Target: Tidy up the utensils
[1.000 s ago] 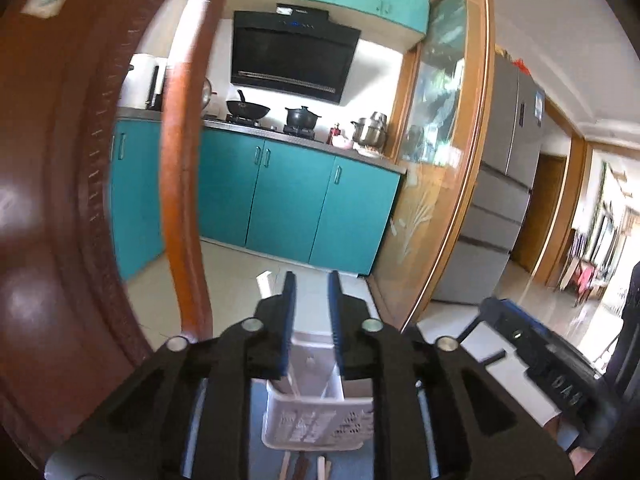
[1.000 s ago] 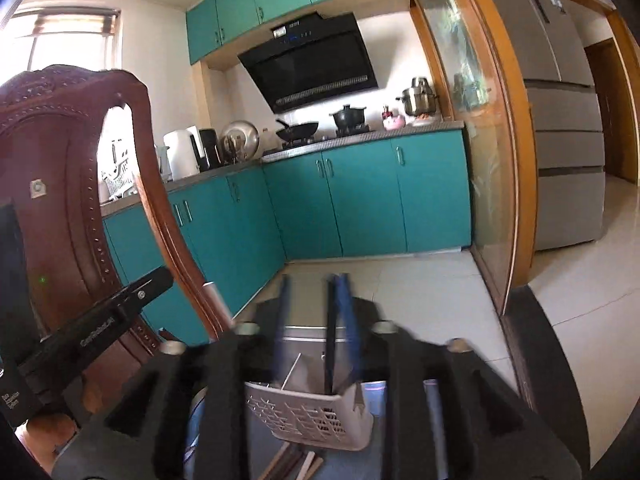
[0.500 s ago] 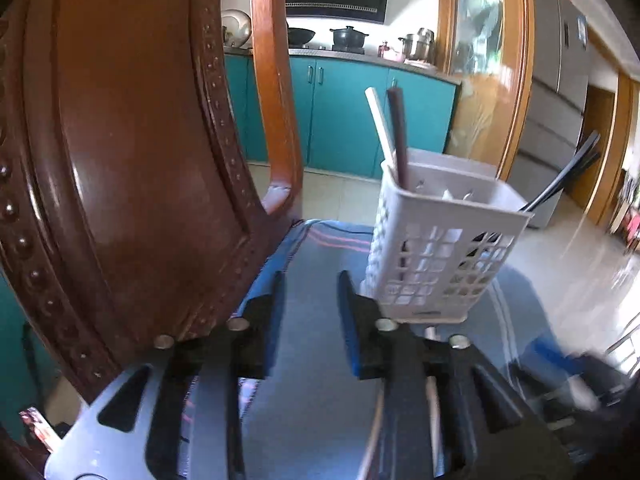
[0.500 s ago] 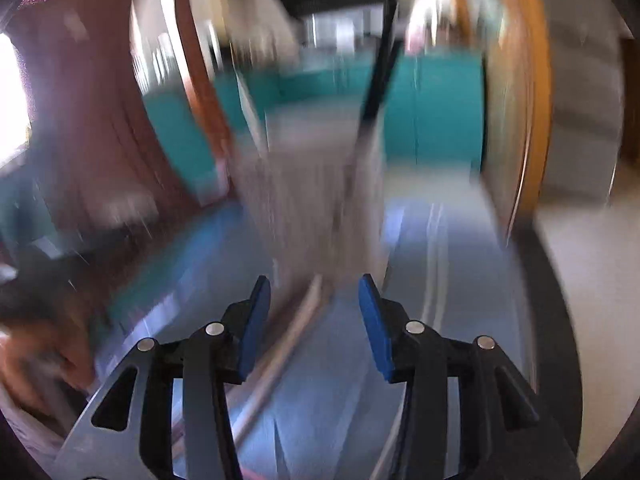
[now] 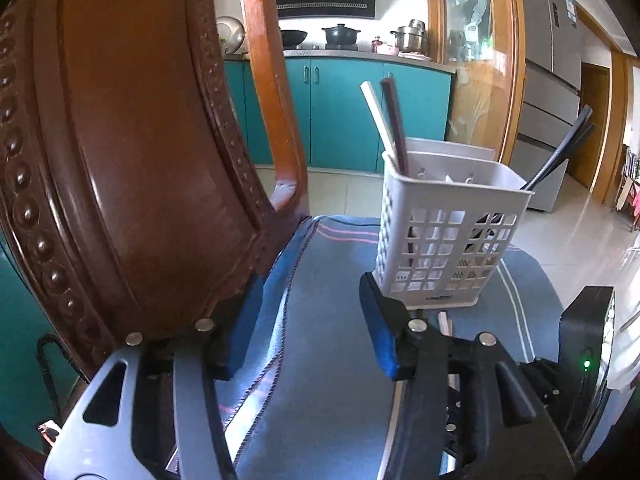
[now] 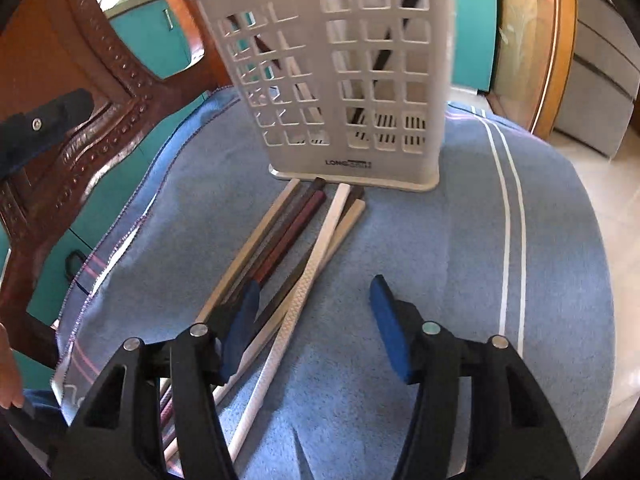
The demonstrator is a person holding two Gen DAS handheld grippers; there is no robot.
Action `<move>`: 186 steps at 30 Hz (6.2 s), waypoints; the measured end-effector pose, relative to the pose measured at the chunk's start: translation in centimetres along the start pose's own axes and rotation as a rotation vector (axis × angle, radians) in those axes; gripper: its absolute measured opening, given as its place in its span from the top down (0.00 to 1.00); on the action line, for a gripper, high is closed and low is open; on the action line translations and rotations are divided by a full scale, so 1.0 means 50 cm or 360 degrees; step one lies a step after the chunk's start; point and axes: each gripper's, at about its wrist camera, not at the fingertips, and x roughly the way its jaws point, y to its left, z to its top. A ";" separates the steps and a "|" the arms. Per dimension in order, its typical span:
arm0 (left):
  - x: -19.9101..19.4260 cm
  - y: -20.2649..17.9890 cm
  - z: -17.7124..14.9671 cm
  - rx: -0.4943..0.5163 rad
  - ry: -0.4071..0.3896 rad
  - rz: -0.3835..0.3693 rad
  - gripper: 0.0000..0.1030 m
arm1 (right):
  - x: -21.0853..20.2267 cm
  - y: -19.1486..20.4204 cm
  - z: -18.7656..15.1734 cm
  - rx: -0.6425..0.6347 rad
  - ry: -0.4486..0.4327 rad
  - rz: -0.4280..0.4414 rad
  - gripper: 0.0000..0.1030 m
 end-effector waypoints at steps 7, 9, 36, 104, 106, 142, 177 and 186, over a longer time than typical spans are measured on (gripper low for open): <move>0.011 -0.004 -0.007 0.0021 0.0048 0.0005 0.48 | 0.011 0.014 -0.005 -0.0063 -0.0002 -0.0056 0.47; 0.014 -0.010 -0.007 0.0030 0.0051 0.0007 0.47 | 0.013 0.009 0.001 -0.0050 -0.0005 -0.0030 0.62; 0.099 -0.068 -0.047 0.0159 0.0303 -0.0033 0.40 | -0.064 -0.160 -0.032 0.0407 0.0033 0.0072 0.94; 0.182 -0.120 -0.128 0.0197 0.0642 -0.0234 0.47 | -0.045 -0.128 -0.027 0.0277 0.0001 -0.0169 0.51; 0.181 -0.111 -0.124 0.0191 0.0645 -0.0240 0.51 | -0.044 -0.128 -0.027 0.0277 0.0002 -0.0173 0.51; 0.137 -0.095 -0.107 0.0113 0.0527 -0.0460 0.82 | -0.045 -0.126 -0.030 0.0256 0.0005 -0.0180 0.47; 0.169 -0.074 -0.117 0.0151 0.0620 -0.0336 0.93 | -0.048 -0.110 -0.037 0.0188 0.0005 -0.0196 0.44; 0.158 -0.062 -0.112 0.0135 0.0592 -0.0303 0.93 | -0.047 -0.108 -0.036 0.0183 0.0006 -0.0197 0.43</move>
